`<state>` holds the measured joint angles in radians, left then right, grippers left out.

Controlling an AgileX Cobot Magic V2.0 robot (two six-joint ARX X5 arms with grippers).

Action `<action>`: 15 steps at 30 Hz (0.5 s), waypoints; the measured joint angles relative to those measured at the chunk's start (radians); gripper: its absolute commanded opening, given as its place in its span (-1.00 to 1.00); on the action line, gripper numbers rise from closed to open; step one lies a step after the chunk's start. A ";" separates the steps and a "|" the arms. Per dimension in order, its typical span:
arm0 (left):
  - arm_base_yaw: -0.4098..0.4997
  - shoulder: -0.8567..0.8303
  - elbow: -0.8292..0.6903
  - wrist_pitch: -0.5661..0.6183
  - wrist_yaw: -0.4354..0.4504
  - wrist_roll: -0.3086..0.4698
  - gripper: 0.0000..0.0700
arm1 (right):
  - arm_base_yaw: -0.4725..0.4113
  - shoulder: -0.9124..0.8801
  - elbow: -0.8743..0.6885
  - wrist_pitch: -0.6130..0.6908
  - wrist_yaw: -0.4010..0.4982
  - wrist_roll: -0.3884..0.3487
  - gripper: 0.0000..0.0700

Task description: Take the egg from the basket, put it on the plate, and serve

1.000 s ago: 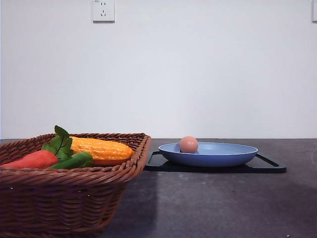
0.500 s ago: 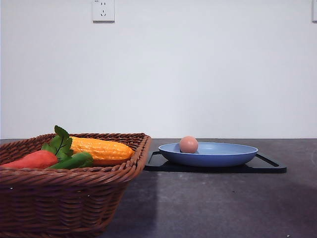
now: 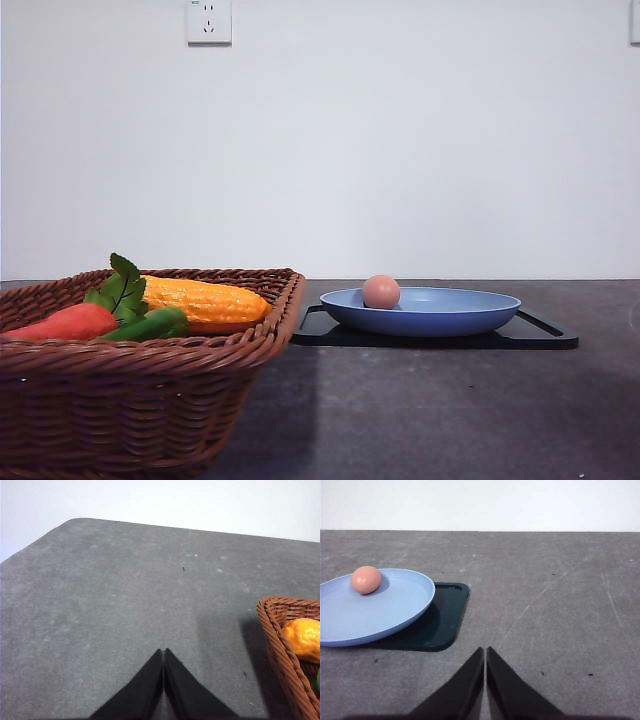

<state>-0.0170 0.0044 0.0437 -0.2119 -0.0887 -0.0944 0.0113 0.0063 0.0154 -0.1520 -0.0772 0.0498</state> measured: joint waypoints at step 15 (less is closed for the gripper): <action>0.000 0.000 0.000 0.000 0.000 -0.002 -1.00 | 0.000 0.000 0.000 0.000 0.000 0.000 -1.00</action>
<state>-0.0170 0.0044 0.0437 -0.2119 -0.0887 -0.0959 0.0113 0.0063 0.0154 -0.1520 -0.0772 0.0498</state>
